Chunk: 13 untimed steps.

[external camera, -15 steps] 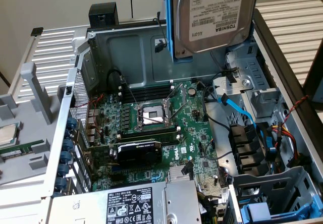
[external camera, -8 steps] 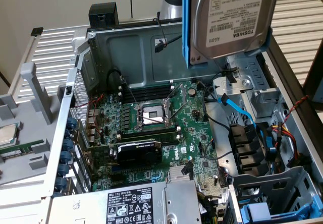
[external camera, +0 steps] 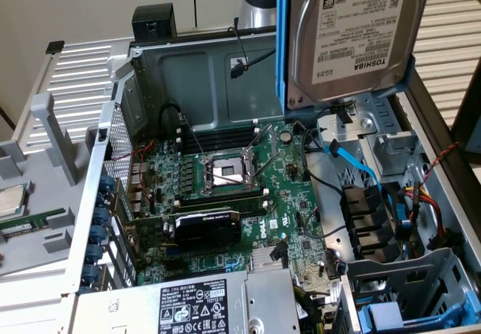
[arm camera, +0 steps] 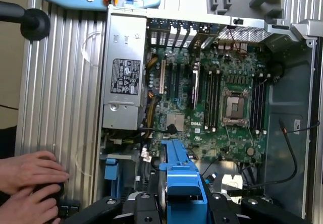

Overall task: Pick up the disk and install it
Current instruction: 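Pick up the disk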

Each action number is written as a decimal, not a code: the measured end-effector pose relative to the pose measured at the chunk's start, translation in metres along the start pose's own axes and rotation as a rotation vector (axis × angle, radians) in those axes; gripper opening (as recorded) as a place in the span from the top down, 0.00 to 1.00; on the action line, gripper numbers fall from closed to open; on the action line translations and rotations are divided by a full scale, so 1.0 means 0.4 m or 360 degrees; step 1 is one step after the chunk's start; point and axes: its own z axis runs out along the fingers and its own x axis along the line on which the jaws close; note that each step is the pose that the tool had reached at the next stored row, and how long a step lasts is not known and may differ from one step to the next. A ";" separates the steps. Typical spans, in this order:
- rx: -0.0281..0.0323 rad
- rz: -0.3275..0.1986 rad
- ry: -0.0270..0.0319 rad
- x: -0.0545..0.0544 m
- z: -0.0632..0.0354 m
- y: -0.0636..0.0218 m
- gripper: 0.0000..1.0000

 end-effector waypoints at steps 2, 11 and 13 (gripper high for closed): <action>0.00003 0.0007 -0.00001 0.002 0.001 -0.005 0.63; -0.00004 0.0010 0.00003 0.030 0.003 -0.039 0.63; -0.00004 0.0011 0.00005 0.042 0.004 -0.040 0.63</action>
